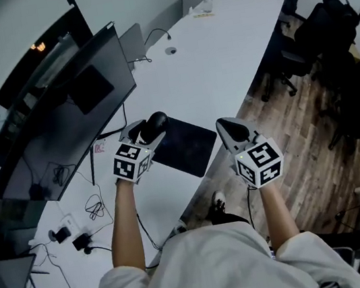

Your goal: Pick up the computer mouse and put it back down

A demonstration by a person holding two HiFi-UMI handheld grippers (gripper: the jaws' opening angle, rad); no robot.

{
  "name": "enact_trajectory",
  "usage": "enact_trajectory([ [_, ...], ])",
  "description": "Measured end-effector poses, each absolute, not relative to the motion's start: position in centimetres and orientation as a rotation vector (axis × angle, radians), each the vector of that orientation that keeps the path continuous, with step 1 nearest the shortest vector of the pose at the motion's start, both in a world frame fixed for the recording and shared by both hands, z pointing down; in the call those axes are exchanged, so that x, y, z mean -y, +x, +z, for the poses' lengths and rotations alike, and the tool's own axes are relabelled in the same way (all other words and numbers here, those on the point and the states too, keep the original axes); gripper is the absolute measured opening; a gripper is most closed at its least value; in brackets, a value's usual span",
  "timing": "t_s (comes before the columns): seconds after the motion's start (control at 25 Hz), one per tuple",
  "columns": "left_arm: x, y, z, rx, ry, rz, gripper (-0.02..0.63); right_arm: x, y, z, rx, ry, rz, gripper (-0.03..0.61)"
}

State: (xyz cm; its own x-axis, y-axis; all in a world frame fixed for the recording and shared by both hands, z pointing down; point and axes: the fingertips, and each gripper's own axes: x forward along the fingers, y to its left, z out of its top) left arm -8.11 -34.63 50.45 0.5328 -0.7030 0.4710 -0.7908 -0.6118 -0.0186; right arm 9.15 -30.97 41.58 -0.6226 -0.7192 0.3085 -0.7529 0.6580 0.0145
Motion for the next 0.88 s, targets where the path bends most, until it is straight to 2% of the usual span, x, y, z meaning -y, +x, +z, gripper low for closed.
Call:
enact_trajectory([
  [0.88,38.0,7.2,70.5,0.813,2.436,1.158,0.293,32.5,21.7,51.1,2.368,1.318,0.432,0.015],
])
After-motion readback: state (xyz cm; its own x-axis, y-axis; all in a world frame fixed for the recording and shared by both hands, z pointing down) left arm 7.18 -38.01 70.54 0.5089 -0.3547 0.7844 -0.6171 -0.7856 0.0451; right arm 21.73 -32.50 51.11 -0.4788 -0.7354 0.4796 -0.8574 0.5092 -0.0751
